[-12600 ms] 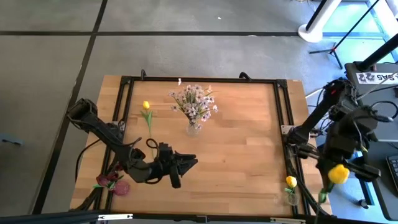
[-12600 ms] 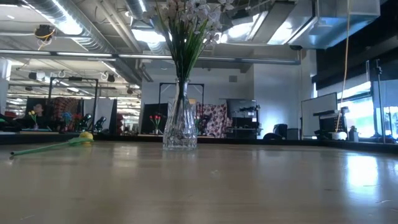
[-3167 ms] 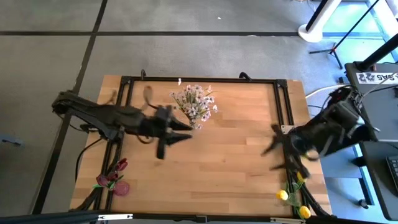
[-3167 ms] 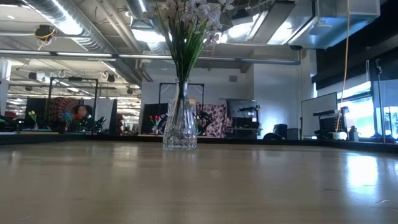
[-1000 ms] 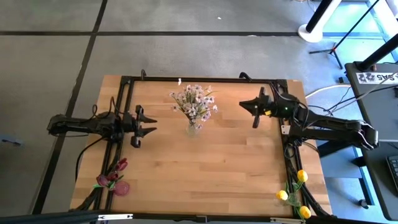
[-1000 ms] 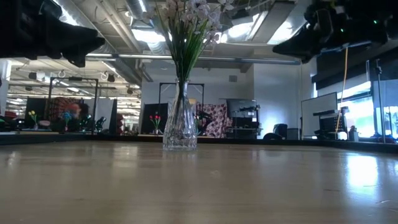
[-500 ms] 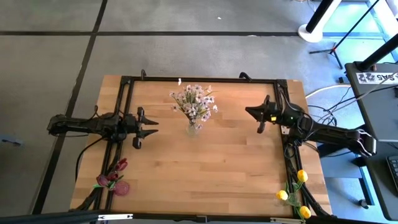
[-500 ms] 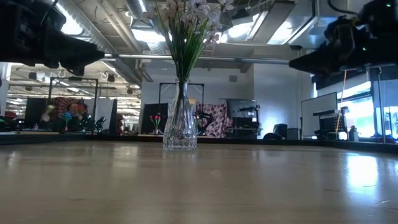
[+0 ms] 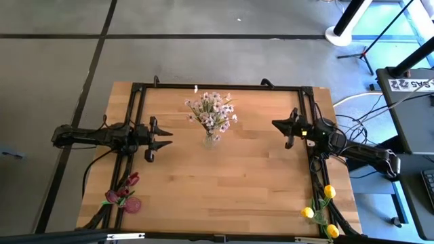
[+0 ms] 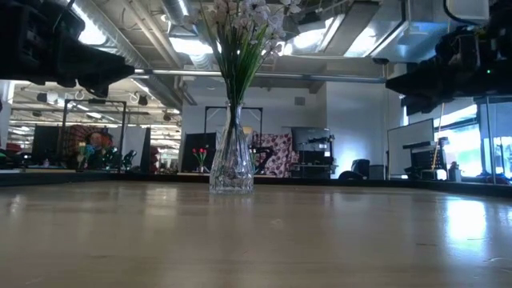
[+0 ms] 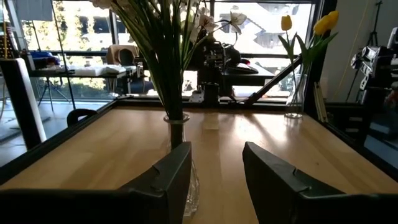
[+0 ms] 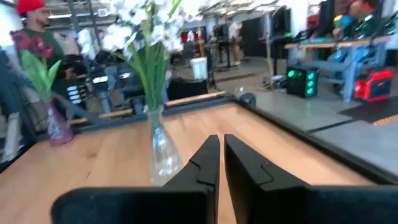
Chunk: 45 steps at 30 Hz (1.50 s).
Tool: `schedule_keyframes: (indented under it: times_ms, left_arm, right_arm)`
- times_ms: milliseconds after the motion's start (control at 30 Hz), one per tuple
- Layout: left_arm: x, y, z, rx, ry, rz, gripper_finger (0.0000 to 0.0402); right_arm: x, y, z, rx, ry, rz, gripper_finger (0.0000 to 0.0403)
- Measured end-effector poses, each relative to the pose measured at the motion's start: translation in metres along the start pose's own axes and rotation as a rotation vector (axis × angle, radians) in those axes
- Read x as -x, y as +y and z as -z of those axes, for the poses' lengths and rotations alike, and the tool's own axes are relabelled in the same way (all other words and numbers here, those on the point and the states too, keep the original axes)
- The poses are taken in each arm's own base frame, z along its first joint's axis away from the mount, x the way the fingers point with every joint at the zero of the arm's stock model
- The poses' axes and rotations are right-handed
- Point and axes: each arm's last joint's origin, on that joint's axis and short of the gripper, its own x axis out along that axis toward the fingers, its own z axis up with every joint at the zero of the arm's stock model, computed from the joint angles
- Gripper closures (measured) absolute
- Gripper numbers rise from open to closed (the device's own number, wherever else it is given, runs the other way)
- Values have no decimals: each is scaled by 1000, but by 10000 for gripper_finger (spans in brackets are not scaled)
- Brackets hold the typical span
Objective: Sort flowers into vase by color
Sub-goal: Return to Home Position
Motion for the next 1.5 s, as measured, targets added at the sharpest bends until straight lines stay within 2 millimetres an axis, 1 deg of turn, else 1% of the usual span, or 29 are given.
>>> schedule_keyframes:
  times_ms: [133, 367, 967, 1033, 1133, 1300, 1500]
  left_arm:
    - [0, 0, 0, 0, 0, 0, 259]
    - [0, 0, 0, 0, -1, 0, 259]
    - [0, 0, 0, 1, -1, -1, 259]
    - [0, 0, 0, 1, -1, -1, 259]
    - [0, 0, 0, 1, -1, -1, 259]
    - [0, 0, 0, 1, -1, -1, 259]
    - [0, 0, 0, 1, -1, -1, 259]
  right_arm:
    - [1, 0, 6, -12, 65, -29, 379]
    - [2, -1, 15, -21, 147, -10, 379]
    - [2, -1, 16, -21, 151, -9, 379]
    - [2, 2, 16, -19, 156, -12, 379]
    - [1, 11, 18, -9, 162, -41, 379]
    - [2, 22, 19, -7, 175, -145, 379]
    - [3, 27, 19, -8, 176, -204, 379]
